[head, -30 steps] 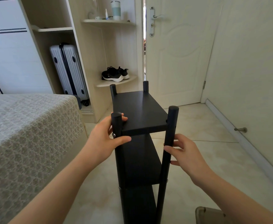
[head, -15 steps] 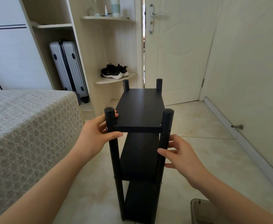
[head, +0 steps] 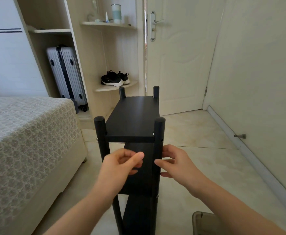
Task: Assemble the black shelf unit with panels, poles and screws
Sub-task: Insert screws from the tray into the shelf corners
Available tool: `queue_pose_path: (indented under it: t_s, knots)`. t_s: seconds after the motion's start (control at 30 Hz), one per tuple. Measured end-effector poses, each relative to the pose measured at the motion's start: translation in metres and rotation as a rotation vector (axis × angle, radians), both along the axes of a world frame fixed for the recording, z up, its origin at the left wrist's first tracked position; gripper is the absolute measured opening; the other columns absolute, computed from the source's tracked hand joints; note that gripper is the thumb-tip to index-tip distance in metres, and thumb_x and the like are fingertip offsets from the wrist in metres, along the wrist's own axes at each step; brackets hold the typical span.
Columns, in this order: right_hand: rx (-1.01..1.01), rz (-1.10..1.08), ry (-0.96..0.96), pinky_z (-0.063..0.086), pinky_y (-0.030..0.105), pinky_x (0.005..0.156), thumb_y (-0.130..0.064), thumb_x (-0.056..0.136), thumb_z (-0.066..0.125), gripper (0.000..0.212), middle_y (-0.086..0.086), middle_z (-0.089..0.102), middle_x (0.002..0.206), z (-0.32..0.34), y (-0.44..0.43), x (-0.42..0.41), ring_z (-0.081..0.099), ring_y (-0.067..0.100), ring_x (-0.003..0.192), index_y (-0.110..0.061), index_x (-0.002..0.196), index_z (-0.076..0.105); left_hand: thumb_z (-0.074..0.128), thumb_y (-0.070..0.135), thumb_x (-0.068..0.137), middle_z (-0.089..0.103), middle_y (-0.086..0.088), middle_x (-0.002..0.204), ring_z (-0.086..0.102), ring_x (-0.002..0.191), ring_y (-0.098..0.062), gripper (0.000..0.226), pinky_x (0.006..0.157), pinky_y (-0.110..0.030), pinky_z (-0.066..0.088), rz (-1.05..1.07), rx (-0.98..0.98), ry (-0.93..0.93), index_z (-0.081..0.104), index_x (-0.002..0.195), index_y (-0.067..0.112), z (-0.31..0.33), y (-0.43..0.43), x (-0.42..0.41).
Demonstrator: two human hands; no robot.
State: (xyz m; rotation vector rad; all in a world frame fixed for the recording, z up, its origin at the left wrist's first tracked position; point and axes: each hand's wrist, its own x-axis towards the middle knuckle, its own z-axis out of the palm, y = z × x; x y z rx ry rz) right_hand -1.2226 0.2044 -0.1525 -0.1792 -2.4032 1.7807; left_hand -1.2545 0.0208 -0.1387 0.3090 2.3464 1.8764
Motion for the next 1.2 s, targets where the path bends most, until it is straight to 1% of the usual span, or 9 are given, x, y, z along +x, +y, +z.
queue_pose_path:
  t_s: [0.13, 0.23, 0.33, 0.43, 0.6, 0.83, 1.03, 1.13, 1.2]
  knots:
    - [-0.071, 0.02, -0.037, 0.059, 0.023, 0.074, -0.018, 0.091, 0.067, 0.021, -0.011, 0.068, 0.106, 0.0, 0.005, -0.001, 0.069, 0.008, 0.094, -0.031, 0.108, 0.062, 0.073, 0.06, 0.055, 0.075, 0.014, 0.106, 0.069, 0.104, -0.003, 0.066, 0.099, -0.033, 0.053, -0.093, 0.198, -0.123, 0.073, 0.112, 0.027, -0.011, 0.018, -0.008]
    - [-0.128, 0.052, -0.061, 0.059, 0.026, 0.078, -0.019, 0.091, 0.068, 0.019, -0.01, 0.072, 0.103, 0.001, 0.01, 0.0, 0.07, 0.005, 0.094, -0.028, 0.108, 0.066, 0.074, 0.059, 0.056, 0.075, 0.004, 0.111, 0.067, 0.112, -0.012, 0.069, 0.108, -0.043, 0.046, -0.161, 0.289, -0.132, 0.073, 0.113, 0.021, -0.008, 0.03, -0.016]
    - [-0.201, 0.115, -0.085, 0.059, 0.031, 0.083, -0.023, 0.093, 0.066, 0.02, -0.009, 0.074, 0.104, 0.002, 0.018, -0.001, 0.069, 0.004, 0.099, -0.024, 0.112, 0.068, 0.075, 0.053, 0.061, 0.075, -0.007, 0.109, 0.069, 0.11, -0.02, 0.064, 0.106, -0.045, 0.045, -0.192, 0.358, -0.135, 0.074, 0.108, 0.01, -0.008, 0.039, -0.025]
    - [-0.226, 0.14, -0.105, 0.058, 0.036, 0.088, -0.03, 0.093, 0.065, 0.025, -0.009, 0.074, 0.106, 0.0, 0.025, -0.004, 0.068, 0.006, 0.103, -0.022, 0.117, 0.068, 0.071, 0.041, 0.073, 0.075, -0.014, 0.109, 0.071, 0.107, -0.024, 0.05, 0.098, -0.041, 0.049, -0.247, 0.419, -0.125, 0.072, 0.106, 0.003, -0.006, 0.043, -0.029]
    - [-0.217, 0.177, -0.133, 0.058, 0.039, 0.088, -0.034, 0.091, 0.066, 0.03, -0.006, 0.074, 0.107, -0.002, 0.029, -0.009, 0.069, 0.01, 0.104, -0.019, 0.118, 0.067, 0.067, 0.035, 0.077, 0.075, -0.013, 0.107, 0.072, 0.105, -0.024, 0.048, 0.098, -0.041, 0.051, -0.235, 0.364, -0.068, 0.07, 0.112, 0.002, -0.005, 0.042, -0.034]
    - [-0.202, 0.079, -0.128, 0.059, 0.04, 0.086, -0.035, 0.088, 0.068, 0.027, -0.004, 0.075, 0.1, -0.005, 0.024, -0.009, 0.071, 0.011, 0.099, -0.016, 0.108, 0.068, 0.067, 0.034, 0.078, 0.077, -0.01, 0.103, 0.073, 0.101, -0.021, 0.043, 0.084, -0.025, 0.059, -0.237, 0.373, -0.036, 0.071, 0.109, 0.004, -0.008, 0.043, -0.038]
    - [-0.285, 0.02, -0.116, 0.059, 0.025, 0.078, -0.028, 0.09, 0.069, 0.022, -0.002, 0.074, 0.099, -0.008, 0.017, 0.0, 0.071, 0.008, 0.094, -0.016, 0.108, 0.064, 0.067, 0.032, 0.079, 0.077, -0.009, 0.104, 0.073, 0.101, -0.022, 0.041, 0.085, -0.031, 0.06, -0.258, 0.405, -0.046, 0.07, 0.11, 0.006, -0.009, 0.044, -0.041]
    - [-0.228, -0.008, -0.088, 0.058, 0.021, 0.076, -0.016, 0.089, 0.07, 0.022, -0.002, 0.07, 0.108, -0.012, 0.017, 0.004, 0.071, 0.007, 0.094, -0.021, 0.109, 0.063, 0.068, 0.033, 0.076, 0.076, -0.01, 0.104, 0.073, 0.102, -0.023, 0.045, 0.088, -0.035, 0.058, -0.262, 0.426, -0.055, 0.069, 0.11, 0.005, -0.009, 0.048, -0.039]
    - [-0.223, 0.015, -0.078, 0.058, 0.023, 0.08, -0.014, 0.089, 0.07, 0.024, -0.003, 0.072, 0.108, -0.013, 0.022, 0.007, 0.071, 0.009, 0.097, -0.022, 0.111, 0.064, 0.069, 0.033, 0.074, 0.076, -0.011, 0.104, 0.073, 0.101, -0.023, 0.049, 0.089, -0.035, 0.059, -0.259, 0.444, -0.073, 0.068, 0.112, 0.003, -0.008, 0.051, -0.039]
